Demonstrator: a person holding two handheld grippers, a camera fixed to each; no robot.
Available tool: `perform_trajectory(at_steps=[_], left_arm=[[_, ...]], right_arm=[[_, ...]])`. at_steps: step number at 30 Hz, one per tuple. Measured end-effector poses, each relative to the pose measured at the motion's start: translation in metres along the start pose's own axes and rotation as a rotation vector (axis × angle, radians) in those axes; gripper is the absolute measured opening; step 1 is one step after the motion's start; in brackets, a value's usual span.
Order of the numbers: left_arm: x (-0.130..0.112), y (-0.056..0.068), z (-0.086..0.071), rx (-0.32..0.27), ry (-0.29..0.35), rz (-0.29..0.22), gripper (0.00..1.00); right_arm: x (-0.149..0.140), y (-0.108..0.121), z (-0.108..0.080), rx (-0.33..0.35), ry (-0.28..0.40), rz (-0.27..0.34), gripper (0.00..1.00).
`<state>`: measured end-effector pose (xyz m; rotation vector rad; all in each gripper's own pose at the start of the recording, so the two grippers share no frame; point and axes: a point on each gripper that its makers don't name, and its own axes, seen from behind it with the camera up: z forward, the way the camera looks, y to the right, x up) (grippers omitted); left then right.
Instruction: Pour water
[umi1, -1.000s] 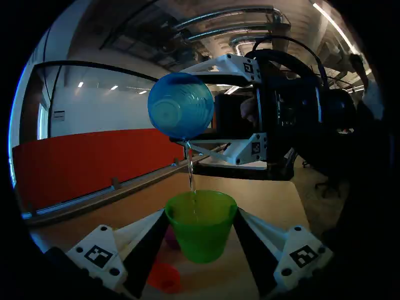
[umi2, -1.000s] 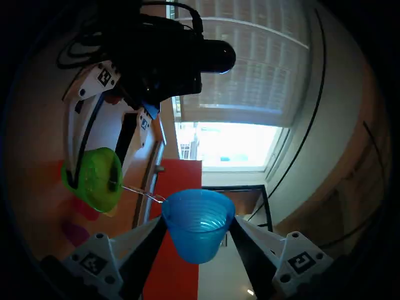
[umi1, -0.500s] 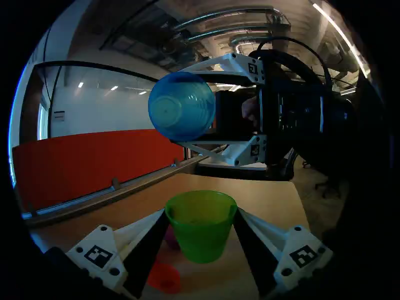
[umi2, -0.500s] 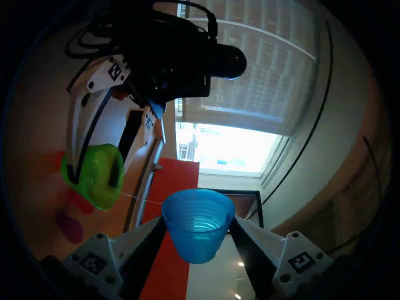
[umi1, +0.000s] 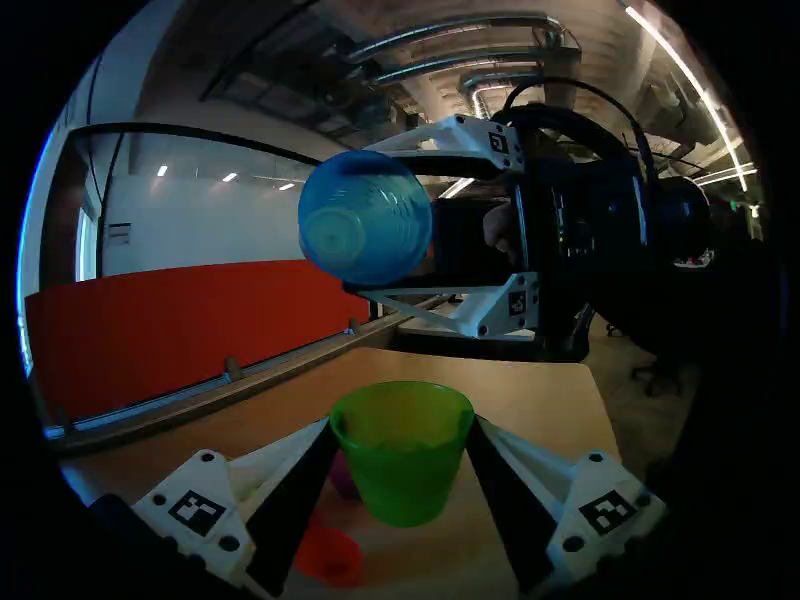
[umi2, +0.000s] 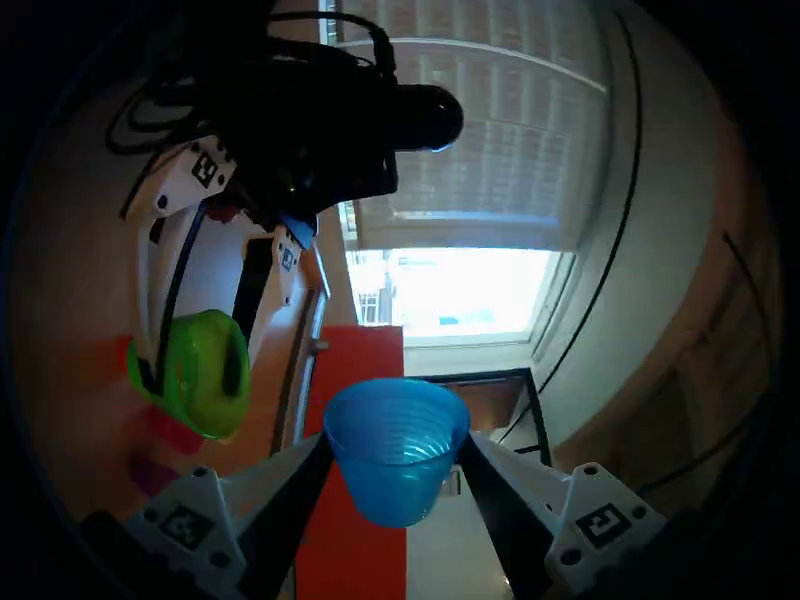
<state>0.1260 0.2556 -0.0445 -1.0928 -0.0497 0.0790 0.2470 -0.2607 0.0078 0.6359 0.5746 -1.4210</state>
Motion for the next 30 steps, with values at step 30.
perform_trajectory(at_steps=[30], left_arm=[[-0.003, -0.009, -0.007, 0.030, -0.032, 0.011, 0.87]], right_arm=[[-0.026, -0.043, -0.019, 0.057, -0.046, 0.941, 0.89]])
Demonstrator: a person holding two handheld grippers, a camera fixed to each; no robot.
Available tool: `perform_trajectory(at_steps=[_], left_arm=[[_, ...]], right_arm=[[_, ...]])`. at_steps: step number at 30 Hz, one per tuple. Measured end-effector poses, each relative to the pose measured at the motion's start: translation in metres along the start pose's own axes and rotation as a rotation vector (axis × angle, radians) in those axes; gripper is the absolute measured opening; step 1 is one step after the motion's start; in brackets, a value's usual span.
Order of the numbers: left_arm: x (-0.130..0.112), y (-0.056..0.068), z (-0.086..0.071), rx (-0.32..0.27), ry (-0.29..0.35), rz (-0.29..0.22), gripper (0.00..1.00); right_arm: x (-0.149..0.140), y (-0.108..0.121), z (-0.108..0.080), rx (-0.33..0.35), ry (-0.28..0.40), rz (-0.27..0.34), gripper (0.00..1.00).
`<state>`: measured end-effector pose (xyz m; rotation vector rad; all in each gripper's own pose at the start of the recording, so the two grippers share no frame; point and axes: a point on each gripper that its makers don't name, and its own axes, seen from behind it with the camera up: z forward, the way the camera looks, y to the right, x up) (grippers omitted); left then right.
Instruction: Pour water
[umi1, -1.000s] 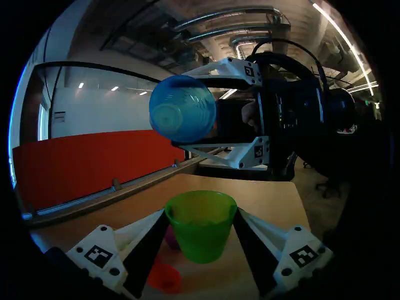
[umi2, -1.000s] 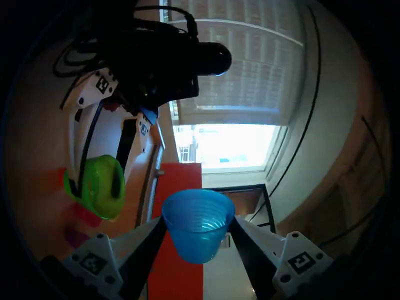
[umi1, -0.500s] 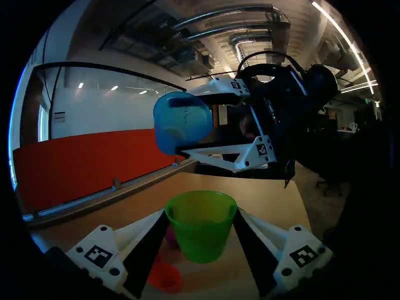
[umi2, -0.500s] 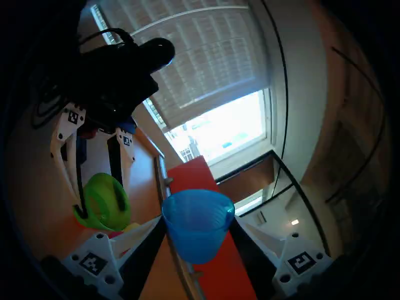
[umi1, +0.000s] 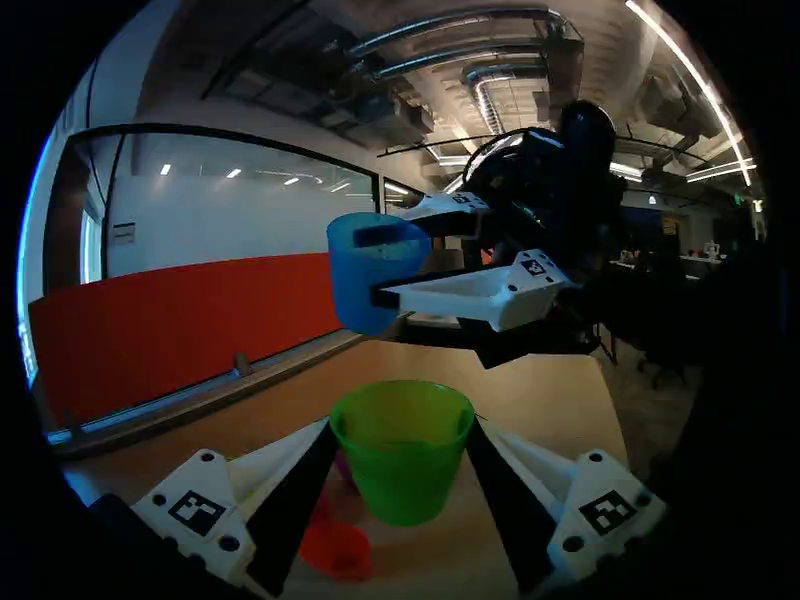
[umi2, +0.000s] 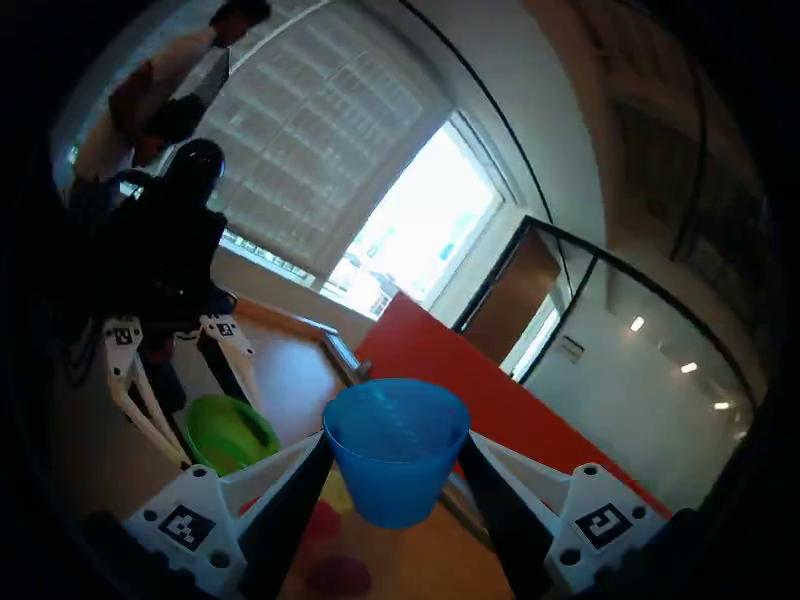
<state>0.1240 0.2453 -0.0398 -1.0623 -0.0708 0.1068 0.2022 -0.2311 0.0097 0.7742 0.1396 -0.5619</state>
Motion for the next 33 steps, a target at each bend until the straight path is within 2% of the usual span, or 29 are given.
perform_trajectory(at_steps=[10, 15, 18, 27, 33], left_arm=[[-0.006, -0.007, -0.004, 0.020, -0.017, -0.002, 0.87], [-0.008, -0.011, -0.006, 0.031, -0.028, -0.001, 0.87], [-0.011, -0.012, -0.007, 0.036, -0.039, -0.001, 0.87], [-0.026, -0.018, -0.015, 0.052, -0.096, 0.018, 0.87], [-0.044, -0.016, -0.020, 0.045, -0.157, 0.026, 0.87]], right_arm=[[-0.012, -0.013, -0.007, 0.062, -0.016, 0.346, 0.89], [-0.018, -0.018, -0.009, 0.088, -0.020, 0.454, 0.89], [-0.021, -0.019, -0.011, 0.094, -0.024, 0.476, 0.89], [-0.038, -0.030, -0.021, 0.110, -0.064, 0.477, 0.89], [-0.053, -0.044, -0.027, 0.135, -0.099, 0.490, 0.89]])
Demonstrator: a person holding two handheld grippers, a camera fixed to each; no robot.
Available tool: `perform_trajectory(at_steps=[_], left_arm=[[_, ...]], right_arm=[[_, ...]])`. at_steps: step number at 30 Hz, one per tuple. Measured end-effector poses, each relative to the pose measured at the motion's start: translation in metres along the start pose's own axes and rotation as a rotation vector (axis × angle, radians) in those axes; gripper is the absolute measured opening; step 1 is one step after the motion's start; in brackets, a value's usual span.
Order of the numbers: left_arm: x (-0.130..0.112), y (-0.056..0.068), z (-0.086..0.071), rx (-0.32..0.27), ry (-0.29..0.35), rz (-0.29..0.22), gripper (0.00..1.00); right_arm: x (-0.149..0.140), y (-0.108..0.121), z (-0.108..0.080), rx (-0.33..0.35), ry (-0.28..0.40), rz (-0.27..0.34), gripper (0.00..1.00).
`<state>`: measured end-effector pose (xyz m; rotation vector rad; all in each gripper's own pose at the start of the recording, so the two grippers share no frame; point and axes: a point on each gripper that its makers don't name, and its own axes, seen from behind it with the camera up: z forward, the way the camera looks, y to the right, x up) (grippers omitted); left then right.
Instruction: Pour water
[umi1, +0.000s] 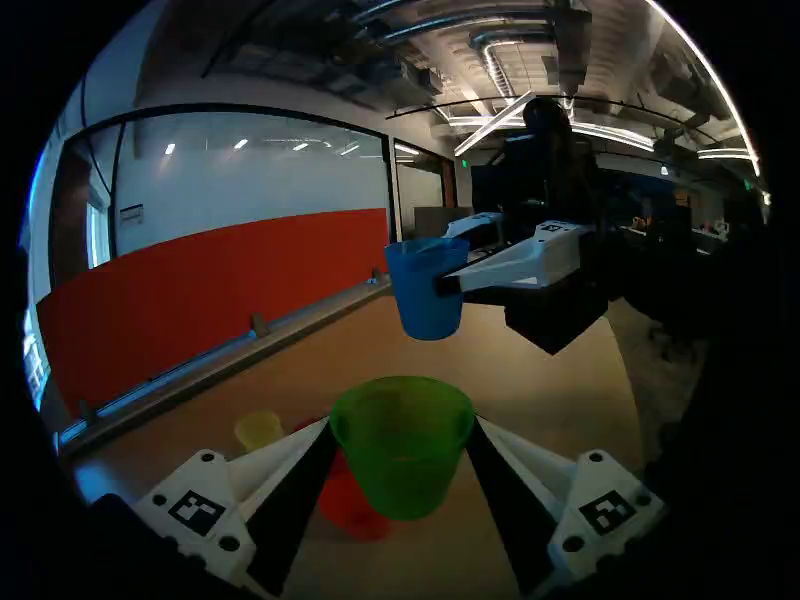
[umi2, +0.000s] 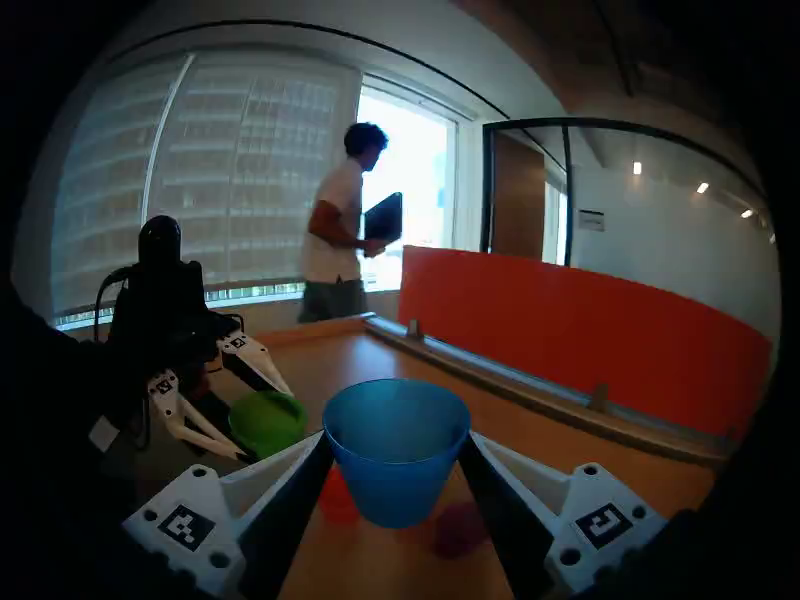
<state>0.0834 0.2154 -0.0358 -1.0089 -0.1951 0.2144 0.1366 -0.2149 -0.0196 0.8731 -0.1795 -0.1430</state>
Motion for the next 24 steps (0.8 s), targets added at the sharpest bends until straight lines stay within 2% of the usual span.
perform_trajectory(at_steps=[6, 12, 18, 24], left_arm=[[-0.021, 0.008, -0.001, -0.015, -0.067, 0.025, 0.87], [-0.042, 0.016, -0.001, -0.037, -0.126, 0.029, 0.87], [-0.057, 0.025, 0.000, -0.061, -0.158, 0.034, 0.87], [-0.072, 0.040, 0.002, -0.100, -0.190, 0.035, 0.87]], right_arm=[[-0.025, -0.007, -0.002, 0.021, -0.053, 0.005, 0.89], [-0.045, -0.013, -0.004, 0.046, -0.096, 0.011, 0.89], [-0.059, -0.016, -0.005, 0.058, -0.129, 0.010, 0.89], [-0.076, -0.021, -0.005, 0.076, -0.170, 0.002, 0.89]])
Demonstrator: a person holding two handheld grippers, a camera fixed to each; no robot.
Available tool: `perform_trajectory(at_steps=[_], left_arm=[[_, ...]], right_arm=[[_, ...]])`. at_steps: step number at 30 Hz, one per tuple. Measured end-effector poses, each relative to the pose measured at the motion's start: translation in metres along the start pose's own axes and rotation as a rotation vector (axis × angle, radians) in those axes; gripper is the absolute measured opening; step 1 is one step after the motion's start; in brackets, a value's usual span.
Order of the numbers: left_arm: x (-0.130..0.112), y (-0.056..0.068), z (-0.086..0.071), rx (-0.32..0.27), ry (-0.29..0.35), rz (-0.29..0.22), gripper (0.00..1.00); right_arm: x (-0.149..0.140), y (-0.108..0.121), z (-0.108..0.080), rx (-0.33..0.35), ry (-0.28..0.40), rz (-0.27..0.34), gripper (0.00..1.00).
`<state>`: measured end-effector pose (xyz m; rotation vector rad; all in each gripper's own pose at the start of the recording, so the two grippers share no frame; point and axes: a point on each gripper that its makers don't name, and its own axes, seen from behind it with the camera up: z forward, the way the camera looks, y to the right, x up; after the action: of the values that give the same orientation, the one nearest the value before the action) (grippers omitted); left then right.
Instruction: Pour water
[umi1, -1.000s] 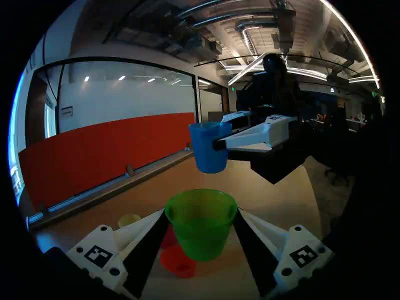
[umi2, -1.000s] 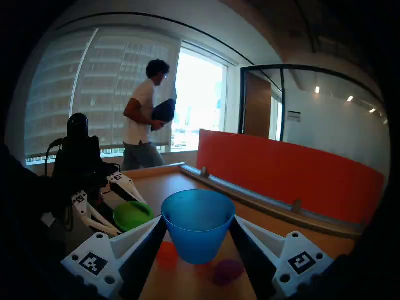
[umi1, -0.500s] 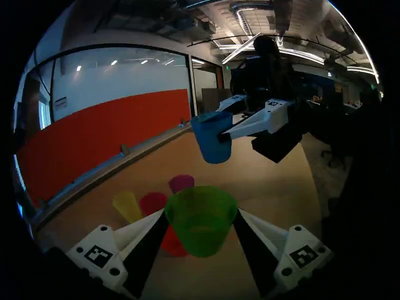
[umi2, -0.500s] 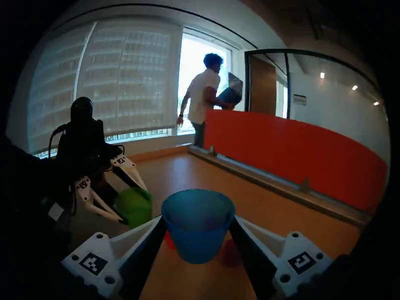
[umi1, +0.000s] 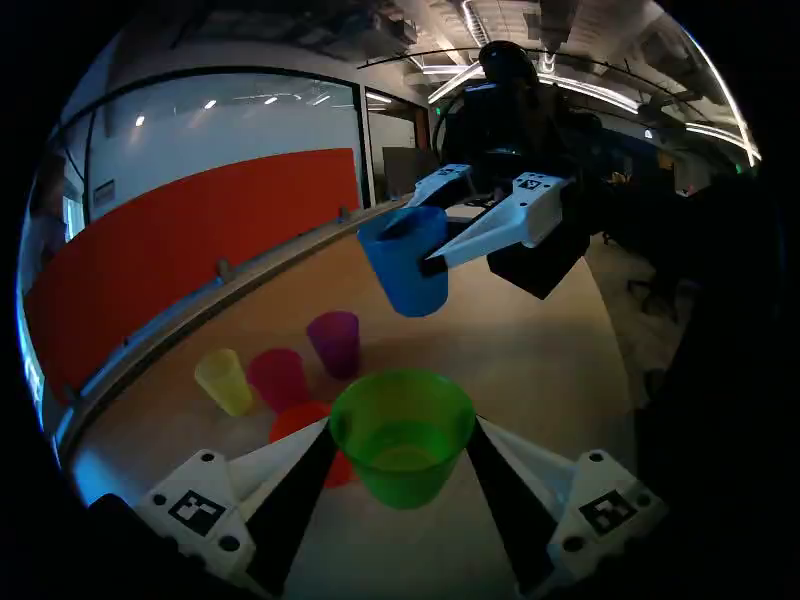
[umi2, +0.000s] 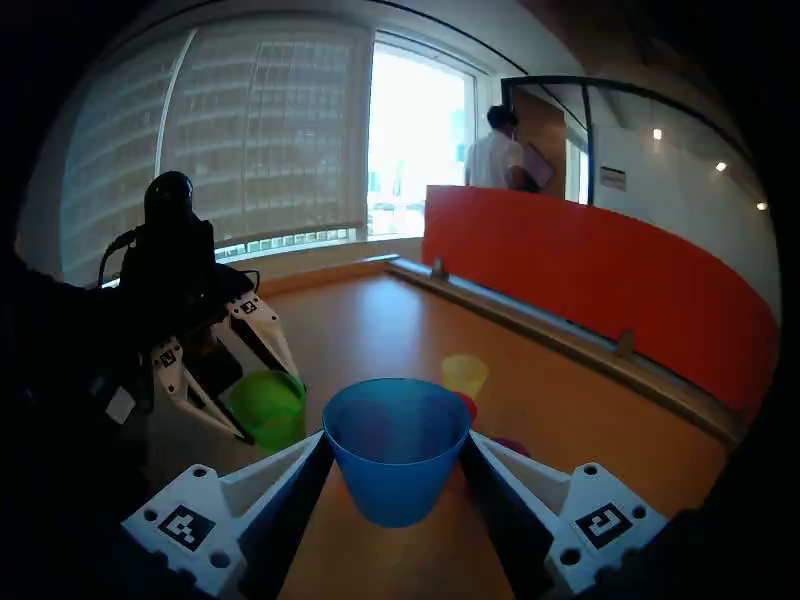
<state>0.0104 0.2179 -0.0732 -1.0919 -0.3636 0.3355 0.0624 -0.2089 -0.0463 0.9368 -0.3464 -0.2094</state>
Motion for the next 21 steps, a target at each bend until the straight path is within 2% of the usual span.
perform_trajectory(at_steps=[9, 21], left_arm=[[-0.022, 0.022, 0.015, -0.060, -0.053, 0.022, 0.87], [-0.047, 0.033, 0.034, -0.110, -0.100, 0.007, 0.87]], right_arm=[[-0.017, -0.001, 0.003, 0.007, -0.030, 0.000, 0.89], [-0.036, 0.005, 0.008, 0.007, -0.064, 0.005, 0.89]])
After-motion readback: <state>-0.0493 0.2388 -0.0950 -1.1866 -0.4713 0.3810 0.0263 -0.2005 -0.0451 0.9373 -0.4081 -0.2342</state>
